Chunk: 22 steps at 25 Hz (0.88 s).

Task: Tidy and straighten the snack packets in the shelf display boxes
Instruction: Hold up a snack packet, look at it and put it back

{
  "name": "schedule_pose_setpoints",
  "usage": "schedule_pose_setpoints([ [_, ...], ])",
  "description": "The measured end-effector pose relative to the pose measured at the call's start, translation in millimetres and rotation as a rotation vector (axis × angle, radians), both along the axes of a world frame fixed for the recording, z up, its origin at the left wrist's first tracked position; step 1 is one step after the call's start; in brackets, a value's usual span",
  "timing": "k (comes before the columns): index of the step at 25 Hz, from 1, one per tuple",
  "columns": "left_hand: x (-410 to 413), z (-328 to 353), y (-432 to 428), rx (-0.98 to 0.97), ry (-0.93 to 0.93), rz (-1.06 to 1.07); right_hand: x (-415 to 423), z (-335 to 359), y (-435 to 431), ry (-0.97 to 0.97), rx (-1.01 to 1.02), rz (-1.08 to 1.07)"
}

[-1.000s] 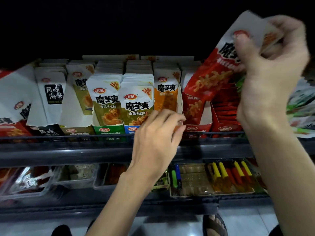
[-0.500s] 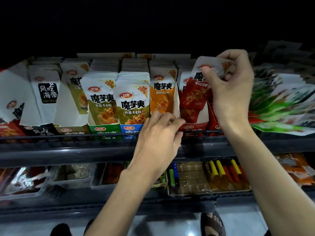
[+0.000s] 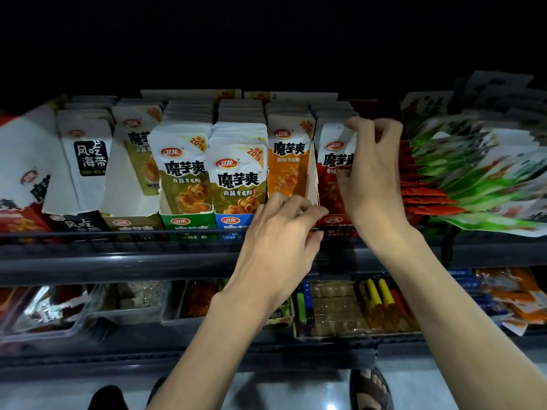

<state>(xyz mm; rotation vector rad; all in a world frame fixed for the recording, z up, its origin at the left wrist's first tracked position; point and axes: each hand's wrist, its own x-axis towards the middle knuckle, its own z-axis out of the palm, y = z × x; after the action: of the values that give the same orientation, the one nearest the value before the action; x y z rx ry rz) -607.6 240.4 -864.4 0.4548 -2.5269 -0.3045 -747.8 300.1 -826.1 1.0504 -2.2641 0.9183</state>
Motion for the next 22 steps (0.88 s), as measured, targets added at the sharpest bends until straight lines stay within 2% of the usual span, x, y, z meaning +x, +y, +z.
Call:
schedule_pose_setpoints([
  [4,2,2,0,0.021,-0.009,-0.010,5,-3,-3,0.180,0.054,-0.091],
  [9,3,2,0,0.033,-0.009,-0.023,5,-7,-3,0.089,0.238,-0.079],
  [14,8,3,-2,0.061,0.034,-0.065,9,-2,-1,0.091,0.171,-0.018],
  [16,14,6,-5,0.090,0.128,-0.075,14,4,-1,0.099,0.060,0.046],
  [19,31,16,-13,0.137,0.373,-0.046,30,20,-6,0.083,-0.148,0.238],
  [22,54,31,-23,0.233,0.609,0.131,54,37,-15,0.098,-0.279,0.382],
])
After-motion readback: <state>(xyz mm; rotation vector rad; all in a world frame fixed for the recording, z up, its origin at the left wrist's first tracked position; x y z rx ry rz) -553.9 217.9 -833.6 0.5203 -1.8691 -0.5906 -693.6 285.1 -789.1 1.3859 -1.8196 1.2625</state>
